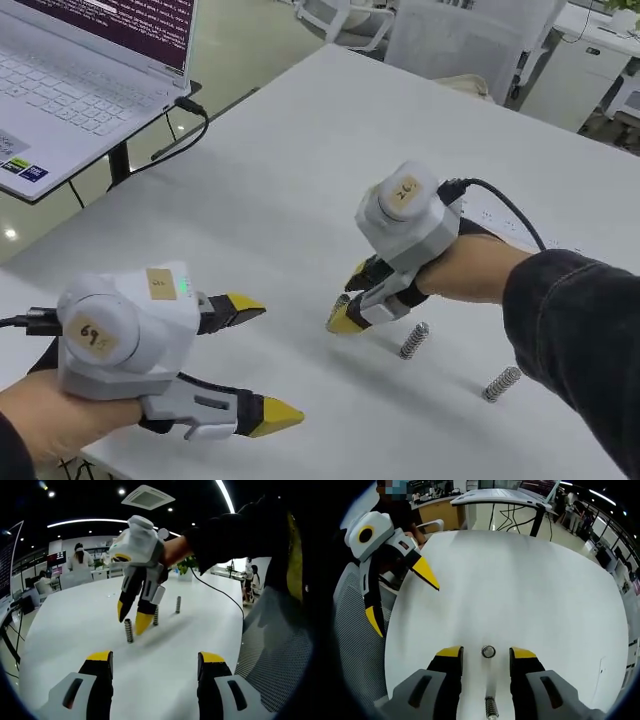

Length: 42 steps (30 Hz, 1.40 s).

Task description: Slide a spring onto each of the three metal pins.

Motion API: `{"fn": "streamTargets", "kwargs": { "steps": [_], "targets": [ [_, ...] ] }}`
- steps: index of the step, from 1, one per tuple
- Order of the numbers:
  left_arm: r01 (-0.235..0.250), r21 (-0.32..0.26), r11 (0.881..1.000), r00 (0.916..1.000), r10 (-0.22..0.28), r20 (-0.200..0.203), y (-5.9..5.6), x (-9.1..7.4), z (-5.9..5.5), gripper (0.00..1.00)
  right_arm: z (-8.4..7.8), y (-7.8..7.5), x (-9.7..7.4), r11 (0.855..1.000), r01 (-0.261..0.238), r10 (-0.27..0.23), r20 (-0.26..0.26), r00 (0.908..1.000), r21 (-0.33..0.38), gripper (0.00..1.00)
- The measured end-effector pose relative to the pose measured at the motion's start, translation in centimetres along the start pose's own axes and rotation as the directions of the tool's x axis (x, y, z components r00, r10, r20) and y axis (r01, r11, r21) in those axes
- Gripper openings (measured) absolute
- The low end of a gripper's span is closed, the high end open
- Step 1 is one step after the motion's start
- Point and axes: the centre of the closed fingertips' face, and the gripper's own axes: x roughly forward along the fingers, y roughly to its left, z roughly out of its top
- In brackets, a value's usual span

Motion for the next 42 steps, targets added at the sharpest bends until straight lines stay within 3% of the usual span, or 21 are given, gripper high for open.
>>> {"fn": "streamTargets", "kwargs": {
  "steps": [9, 13, 18, 19, 26, 29, 32, 42],
  "targets": [
    [0.001, 0.005, 1.000, 1.0000, -0.001, -0.002, 0.0, 0.1, 0.2, 0.65, -0.2, -0.3, -0.5, 1.000, 0.028, -0.028, 0.033, 0.9991, 0.013, 0.54],
    [0.001, 0.003, 1.000, 1.0000, -0.001, -0.001, 0.1, 0.1, 0.4, 0.65, 0.1, -0.6, -0.8, 0.998, 0.047, -0.050, 0.075, 0.9960, 0.033, 0.64],
    [0.006, 0.008, 1.000, 1.0000, -0.006, -0.007, 0.0, 0.2, 0.5, 0.65, 0.6, -1.1, -1.7, 0.995, 0.058, -0.069, 0.146, 0.9868, 0.082, 0.73],
    [0.007, 0.007, 1.000, 1.0000, -0.007, -0.007, 0.0, 0.2, 0.5, 0.65, 0.9, -1.2, -1.9, 0.994, 0.065, -0.080, 0.173, 0.9816, 0.092, 0.76],
    [0.009, 0.011, 1.000, 0.9999, -0.009, -0.012, -0.1, 0.5, 0.7, 0.66, 0.5, -1.6, -2.8, 0.989, 0.091, -0.114, 0.209, 0.9712, 0.116, 0.87],
    [0.010, 0.013, 1.000, 0.9999, -0.009, -0.013, -0.1, 0.5, 0.9, 0.66, 0.6, -1.8, -3.3, 0.986, 0.096, -0.127, 0.243, 0.9617, 0.137, 0.91],
    [0.009, 0.014, 1.000, 0.9998, -0.009, -0.017, 0.0, 0.6, 1.0, 0.65, 0.8, -1.9, -4.1, 0.982, 0.112, -0.152, 0.286, 0.9461, 0.152, 0.95],
    [0.007, 0.024, 1.000, 0.9999, -0.007, -0.014, 0.1, 0.8, 1.8, 0.65, -0.1, -2.1, -6.4, 0.970, 0.148, -0.209, 0.346, 0.9147, 0.194, 1.00]
  ]
}}
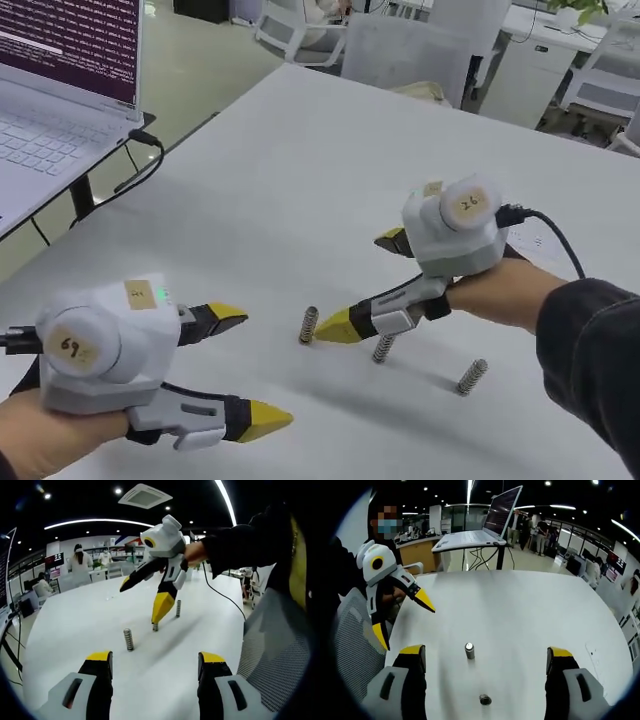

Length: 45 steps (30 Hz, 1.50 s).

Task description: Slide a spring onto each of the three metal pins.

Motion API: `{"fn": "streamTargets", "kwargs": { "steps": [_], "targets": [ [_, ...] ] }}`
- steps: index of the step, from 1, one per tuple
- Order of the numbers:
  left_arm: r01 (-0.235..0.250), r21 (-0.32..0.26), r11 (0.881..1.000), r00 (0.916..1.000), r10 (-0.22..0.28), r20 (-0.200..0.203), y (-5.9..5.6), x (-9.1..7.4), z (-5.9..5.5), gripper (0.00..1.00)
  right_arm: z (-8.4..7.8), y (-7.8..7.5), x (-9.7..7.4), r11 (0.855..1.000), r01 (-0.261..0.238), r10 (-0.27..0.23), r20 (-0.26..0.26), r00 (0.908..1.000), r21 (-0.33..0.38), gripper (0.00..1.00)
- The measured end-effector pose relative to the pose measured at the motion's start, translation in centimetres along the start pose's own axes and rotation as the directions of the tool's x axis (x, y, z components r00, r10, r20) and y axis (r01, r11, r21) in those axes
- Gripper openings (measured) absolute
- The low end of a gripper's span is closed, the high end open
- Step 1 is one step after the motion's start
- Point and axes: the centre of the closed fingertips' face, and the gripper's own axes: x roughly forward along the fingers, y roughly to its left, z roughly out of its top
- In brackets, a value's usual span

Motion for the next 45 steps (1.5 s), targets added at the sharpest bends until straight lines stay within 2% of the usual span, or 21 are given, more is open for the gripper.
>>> {"fn": "streamTargets", "kwargs": {
  "steps": [10, 17, 28, 33, 36, 45],
  "targets": [
    [0.000, 0.007, 1.000, 1.0000, 0.000, 0.006, 0.1, 0.3, 0.8, 0.66, -0.6, -1.2, -3.6, 0.996, 0.080, -0.082, 0.061, 0.9948, 0.040, 1.00],
    [-0.002, 0.002, 1.000, 1.0000, 0.002, 0.009, 0.1, 0.5, 1.0, 0.66, -1.8, -1.9, -6.5, 0.985, 0.140, -0.151, 0.109, 0.9825, 0.099, 1.00],
    [-0.001, 0.004, 1.000, 0.9997, 0.001, 0.026, 0.0, 0.8, 2.1, 0.65, -4.5, -1.4, -9.7, 0.967, 0.201, -0.222, 0.128, 0.9666, 0.155, 1.00],
    [0.003, 0.003, 1.000, 0.9996, -0.003, 0.029, -0.1, 1.0, 2.5, 0.66, -5.5, -1.3, -11.4, 0.955, 0.234, -0.262, 0.142, 0.9547, 0.185, 1.00],
    [0.003, 0.001, 1.000, 0.9993, -0.003, 0.036, -0.1, 1.1, 2.7, 0.66, -6.4, -0.9, -12.4, 0.946, 0.250, -0.283, 0.148, 0.9476, 0.206, 1.00],
    [0.009, -0.005, 1.000, 0.9990, -0.009, 0.044, -0.7, 1.3, 3.1, 0.66, -9.5, 1.2, -13.7, 0.926, 0.273, -0.316, 0.142, 0.9380, 0.261, 1.00]
  ]
}}
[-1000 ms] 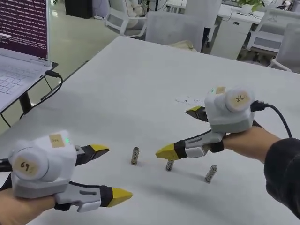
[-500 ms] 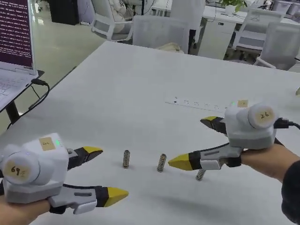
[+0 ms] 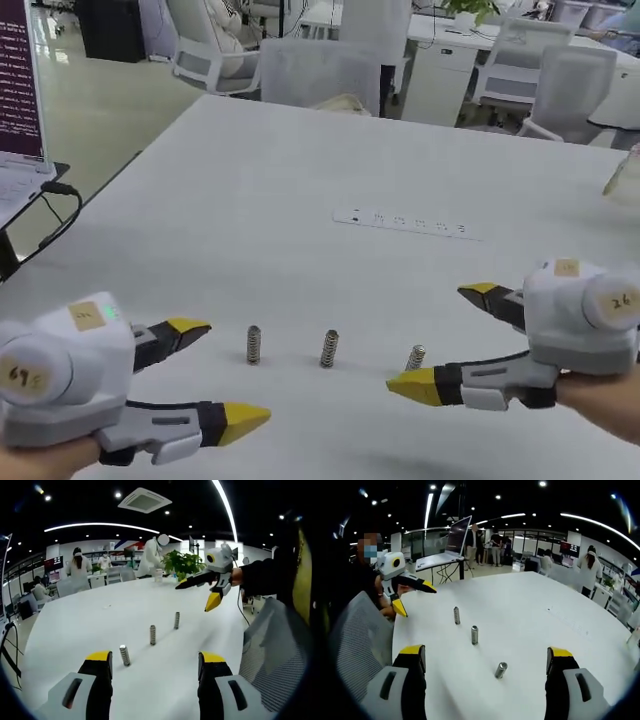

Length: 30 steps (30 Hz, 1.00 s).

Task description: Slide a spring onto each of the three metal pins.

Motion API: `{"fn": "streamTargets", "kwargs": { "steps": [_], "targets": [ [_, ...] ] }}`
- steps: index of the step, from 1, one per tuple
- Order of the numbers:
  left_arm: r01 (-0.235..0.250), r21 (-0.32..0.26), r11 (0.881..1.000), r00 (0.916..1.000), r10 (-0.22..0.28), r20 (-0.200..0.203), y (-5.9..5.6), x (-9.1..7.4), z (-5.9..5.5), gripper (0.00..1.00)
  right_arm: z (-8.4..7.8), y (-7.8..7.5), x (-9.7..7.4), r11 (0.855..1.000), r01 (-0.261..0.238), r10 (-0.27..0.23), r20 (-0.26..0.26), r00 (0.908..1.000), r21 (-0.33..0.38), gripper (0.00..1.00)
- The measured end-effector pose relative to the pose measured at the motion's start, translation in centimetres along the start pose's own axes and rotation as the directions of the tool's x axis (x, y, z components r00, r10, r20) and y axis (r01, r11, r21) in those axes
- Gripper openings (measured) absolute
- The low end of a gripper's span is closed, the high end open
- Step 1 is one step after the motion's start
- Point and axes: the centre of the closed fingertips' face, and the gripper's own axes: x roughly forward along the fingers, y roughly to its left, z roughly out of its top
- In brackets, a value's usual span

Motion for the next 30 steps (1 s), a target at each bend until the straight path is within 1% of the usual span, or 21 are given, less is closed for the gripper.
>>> {"fn": "streamTargets", "kwargs": {
  "steps": [4, 9, 14, 21, 25, 27, 30],
  "targets": [
    [0.005, 0.002, 1.000, 1.0000, -0.005, -0.001, 0.0, 0.1, 0.0, 0.66, -1.1, 0.3, -0.9, 1.000, 0.014, -0.014, 0.000, 0.9999, 0.023, 1.00],
    [0.006, 0.002, 1.000, 1.0000, -0.006, 0.003, -0.2, 0.2, 0.2, 0.66, -2.1, 0.6, -1.9, 0.998, 0.033, -0.033, 0.004, 0.9995, 0.047, 1.00],
    [0.005, -0.007, 1.000, 1.0000, -0.005, -0.002, -0.2, 0.2, -0.2, 0.66, -3.3, 0.7, -2.4, 0.994, 0.054, -0.055, 0.007, 0.9984, 0.091, 1.00],
    [-0.003, -0.020, 1.000, 1.0000, 0.003, 0.002, 0.0, 0.3, -0.3, 0.65, -4.7, 1.6, -2.5, 0.989, 0.073, -0.075, 0.011, 0.9971, 0.129, 1.00],
    [-0.006, -0.027, 1.000, 1.0000, 0.006, -0.002, 0.1, 0.5, -0.5, 0.65, -5.3, 1.5, -2.1, 0.988, 0.088, -0.089, 0.008, 0.9960, 0.131, 1.00],
    [-0.009, -0.036, 0.999, 1.0000, 0.008, -0.003, 0.3, 0.6, -0.7, 0.65, -5.7, 1.4, -1.8, 0.988, 0.090, -0.091, -0.005, 0.9959, 0.126, 1.00],
    [-0.012, -0.050, 0.999, 0.9999, 0.012, -0.004, 0.5, 0.6, -1.0, 0.65, -5.8, 1.4, -1.8, 0.987, 0.091, -0.091, -0.007, 0.9958, 0.129, 1.00]
  ]
}}
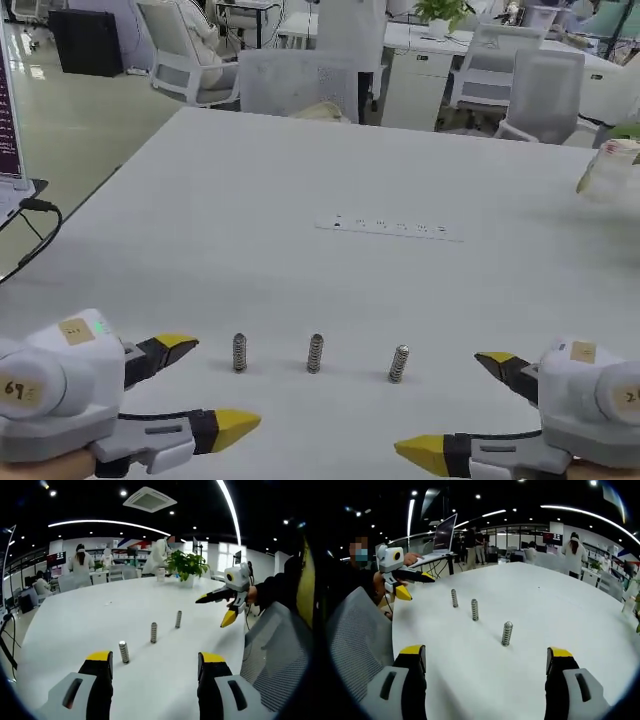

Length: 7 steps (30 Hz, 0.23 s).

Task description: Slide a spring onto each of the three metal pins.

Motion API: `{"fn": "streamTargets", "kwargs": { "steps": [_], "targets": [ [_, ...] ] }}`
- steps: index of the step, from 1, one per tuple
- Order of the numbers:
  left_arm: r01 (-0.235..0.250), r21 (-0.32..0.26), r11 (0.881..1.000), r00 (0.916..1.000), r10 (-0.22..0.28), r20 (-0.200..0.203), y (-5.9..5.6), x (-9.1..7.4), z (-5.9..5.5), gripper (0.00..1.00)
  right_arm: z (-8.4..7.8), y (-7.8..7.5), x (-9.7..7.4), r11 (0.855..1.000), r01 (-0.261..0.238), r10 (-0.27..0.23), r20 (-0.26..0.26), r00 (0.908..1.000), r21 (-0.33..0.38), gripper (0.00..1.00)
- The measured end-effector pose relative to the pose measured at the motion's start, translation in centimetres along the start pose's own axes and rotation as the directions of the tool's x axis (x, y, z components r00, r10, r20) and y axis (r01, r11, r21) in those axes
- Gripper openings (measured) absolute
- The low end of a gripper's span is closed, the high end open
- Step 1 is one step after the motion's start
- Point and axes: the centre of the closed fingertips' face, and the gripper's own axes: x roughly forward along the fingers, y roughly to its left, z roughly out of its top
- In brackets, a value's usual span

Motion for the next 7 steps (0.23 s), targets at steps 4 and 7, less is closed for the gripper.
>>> {"fn": "streamTargets", "kwargs": {
  "steps": [4, 7],
  "targets": [
    [-0.003, -0.018, 1.000, 1.0000, 0.003, 0.001, 0.14, 0.02, -0.31, 0.65, -0.08, 0.00, 0.01, 1.000, 0.003, -0.003, -0.002, 1.0000, -0.003, 0.99],
    [-0.004, -0.023, 1.000, 1.0000, 0.004, -0.002, 0.21, 0.08, -0.49, 0.65, -0.21, -0.02, 0.06, 1.000, 0.003, -0.003, -0.004, 1.0000, -0.001, 0.99]
  ]
}}
